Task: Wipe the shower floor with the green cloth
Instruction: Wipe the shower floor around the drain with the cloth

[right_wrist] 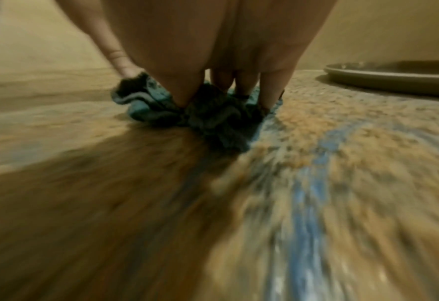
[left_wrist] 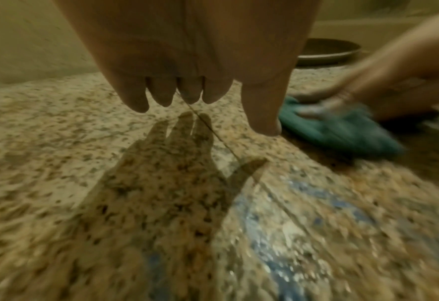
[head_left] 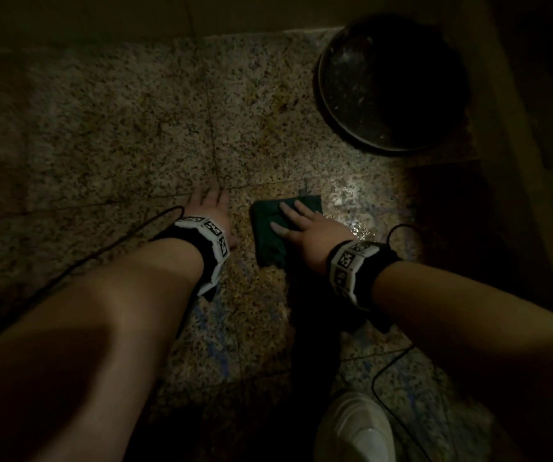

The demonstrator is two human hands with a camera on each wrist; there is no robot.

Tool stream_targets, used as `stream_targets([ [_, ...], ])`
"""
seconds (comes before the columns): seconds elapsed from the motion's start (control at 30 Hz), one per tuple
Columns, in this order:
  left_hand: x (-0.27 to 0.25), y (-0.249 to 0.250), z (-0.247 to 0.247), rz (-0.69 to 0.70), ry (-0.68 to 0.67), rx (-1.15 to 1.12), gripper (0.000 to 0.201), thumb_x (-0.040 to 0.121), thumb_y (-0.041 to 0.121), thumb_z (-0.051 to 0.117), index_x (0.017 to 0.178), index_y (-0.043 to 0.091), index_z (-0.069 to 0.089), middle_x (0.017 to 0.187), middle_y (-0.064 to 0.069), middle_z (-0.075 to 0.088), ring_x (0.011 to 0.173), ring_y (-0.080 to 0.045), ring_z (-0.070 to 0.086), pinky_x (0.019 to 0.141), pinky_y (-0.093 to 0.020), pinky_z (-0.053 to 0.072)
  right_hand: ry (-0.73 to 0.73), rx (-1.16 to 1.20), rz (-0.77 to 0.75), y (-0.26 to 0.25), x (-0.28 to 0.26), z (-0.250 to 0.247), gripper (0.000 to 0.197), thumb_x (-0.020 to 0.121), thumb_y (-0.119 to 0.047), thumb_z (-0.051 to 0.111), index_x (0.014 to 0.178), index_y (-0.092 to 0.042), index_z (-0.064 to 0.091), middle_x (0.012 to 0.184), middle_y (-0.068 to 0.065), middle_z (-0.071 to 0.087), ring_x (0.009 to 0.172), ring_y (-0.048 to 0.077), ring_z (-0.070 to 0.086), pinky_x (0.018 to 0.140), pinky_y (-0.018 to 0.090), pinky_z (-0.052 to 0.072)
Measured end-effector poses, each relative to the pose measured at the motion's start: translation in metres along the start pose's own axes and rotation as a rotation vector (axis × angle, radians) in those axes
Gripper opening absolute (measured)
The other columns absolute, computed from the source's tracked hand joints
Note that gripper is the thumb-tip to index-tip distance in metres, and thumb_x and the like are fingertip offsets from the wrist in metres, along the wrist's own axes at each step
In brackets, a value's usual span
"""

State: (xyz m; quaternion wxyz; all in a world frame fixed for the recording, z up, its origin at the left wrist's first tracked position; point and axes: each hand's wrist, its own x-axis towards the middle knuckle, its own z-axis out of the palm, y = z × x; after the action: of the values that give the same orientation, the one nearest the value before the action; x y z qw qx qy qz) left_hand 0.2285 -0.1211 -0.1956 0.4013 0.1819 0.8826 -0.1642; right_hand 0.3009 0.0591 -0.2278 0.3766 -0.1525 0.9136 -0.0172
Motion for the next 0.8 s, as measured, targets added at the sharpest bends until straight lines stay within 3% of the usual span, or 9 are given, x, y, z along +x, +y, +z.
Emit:
stream_targets([
  [0.27, 0.009, 0.009, -0.001, -0.016, -0.031, 0.012, 0.095, 0.089, 0.057, 0.049, 0.150, 0.013, -0.009, 0.158, -0.004, -0.015, 0.145, -0.028, -0.008, 0.117, -0.045, 0.016, -0.035, 0.126, 0.146, 0.007, 0.034, -0.040, 0.078, 0.097, -0.006, 0.045, 0.150, -0.040, -0.002, 0.156, -0.005, -0.024, 0.145, 0.024, -0.015, 0.116, 0.047, 0.015],
  [0.47, 0.015, 0.010, -0.015, 0.017, -0.005, 0.046, 0.097, 0.089, 0.059, 0.048, 0.150, 0.009, -0.009, 0.158, -0.009, -0.010, 0.145, -0.031, 0.000, 0.116, -0.038, 0.012, -0.075, 0.077, 0.082, 0.017, 0.002, -0.014, 0.077, 0.097, -0.017, 0.049, 0.151, -0.033, -0.004, 0.155, 0.002, -0.026, 0.144, 0.027, -0.017, 0.117, 0.047, 0.009],
  [0.6, 0.025, 0.015, -0.015, 0.035, -0.002, 0.092, 0.098, 0.089, 0.060, 0.048, 0.150, 0.010, -0.011, 0.158, -0.007, -0.012, 0.145, -0.031, -0.001, 0.117, -0.042, 0.014, -0.067, 0.069, 0.100, 0.027, -0.033, 0.019, 0.073, 0.098, -0.019, 0.045, 0.151, -0.035, -0.003, 0.155, 0.001, -0.026, 0.145, 0.025, -0.017, 0.117, 0.041, 0.010],
  [0.8, 0.032, 0.037, -0.024, 0.016, -0.032, 0.012, 0.100, 0.088, 0.061, 0.047, 0.149, 0.011, -0.014, 0.157, -0.009, -0.016, 0.145, -0.030, -0.008, 0.116, -0.043, 0.008, -0.049, 0.102, 0.133, 0.039, -0.020, 0.005, 0.073, 0.098, -0.017, 0.044, 0.150, -0.039, -0.002, 0.156, -0.004, -0.024, 0.145, 0.023, -0.014, 0.117, 0.040, 0.011],
])
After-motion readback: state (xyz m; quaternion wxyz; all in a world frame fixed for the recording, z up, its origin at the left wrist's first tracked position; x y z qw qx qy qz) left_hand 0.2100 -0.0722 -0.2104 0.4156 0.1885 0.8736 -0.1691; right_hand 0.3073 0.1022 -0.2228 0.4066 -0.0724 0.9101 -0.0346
